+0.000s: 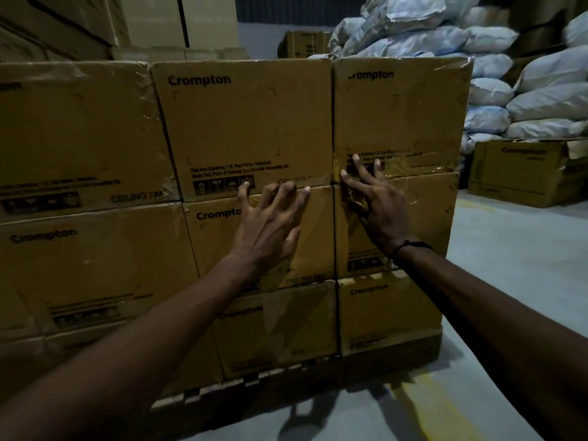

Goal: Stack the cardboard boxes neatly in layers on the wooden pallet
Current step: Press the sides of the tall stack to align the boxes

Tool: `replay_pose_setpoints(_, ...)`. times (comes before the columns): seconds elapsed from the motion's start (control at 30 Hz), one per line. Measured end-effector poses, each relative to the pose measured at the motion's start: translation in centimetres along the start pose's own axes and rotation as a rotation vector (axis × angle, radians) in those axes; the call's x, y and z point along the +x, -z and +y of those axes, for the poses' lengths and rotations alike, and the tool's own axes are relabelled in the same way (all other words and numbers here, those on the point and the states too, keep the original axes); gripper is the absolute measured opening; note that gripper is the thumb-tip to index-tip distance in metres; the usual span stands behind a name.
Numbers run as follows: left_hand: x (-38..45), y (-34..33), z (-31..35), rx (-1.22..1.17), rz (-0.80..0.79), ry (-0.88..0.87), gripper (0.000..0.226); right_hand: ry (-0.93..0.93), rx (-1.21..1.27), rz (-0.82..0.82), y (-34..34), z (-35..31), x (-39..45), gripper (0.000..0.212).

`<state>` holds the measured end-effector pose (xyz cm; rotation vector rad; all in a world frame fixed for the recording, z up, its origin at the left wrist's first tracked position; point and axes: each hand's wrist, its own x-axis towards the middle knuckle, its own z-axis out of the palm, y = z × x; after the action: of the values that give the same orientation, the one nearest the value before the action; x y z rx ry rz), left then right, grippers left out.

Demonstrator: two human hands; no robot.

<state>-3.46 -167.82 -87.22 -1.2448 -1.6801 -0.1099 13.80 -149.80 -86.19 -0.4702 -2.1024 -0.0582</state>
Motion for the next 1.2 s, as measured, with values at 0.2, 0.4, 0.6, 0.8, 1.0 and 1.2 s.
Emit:
replay_pose_setpoints(0.2,0.0,0.1,0.2,-0.002,-0.02,0.015,0.085,-0.007,-0.013,-0.034,-0.3,0.2,0.1,0.05)
replay_pose_setpoints(0.4,0.0,0.4,0.2,0.015,-0.058,0.009,0.084,-0.029,0.0,-0.043,-0.4,-0.3,0.2,0.052)
replay_pose_setpoints(0.6,-1.9,-0.1,1.8,-0.006,-0.16,0.067,0.098,0.012,0.026,-0.107,-1.1,1.0,-2.0,0.081)
replay_pose_setpoints(0.8,-4.8,-1.3,4.0,-0.082,-0.251,0.068,0.126,0.043,-0.038,-0.269,-1.1,3.6,-6.6,0.108)
replay_pose_setpoints(1.0,-5.7,-2.4,5.7,-0.077,-0.268,0.121,0.134,0.029,-0.065,-0.335,-1.7,4.7,-9.2,0.127)
replay_pose_setpoints(1.2,-5.7,-3.1,5.8,-0.054,-0.245,0.123,0.139,0.021,-0.043,-0.265,-2.5,4.7,-9.5,0.127)
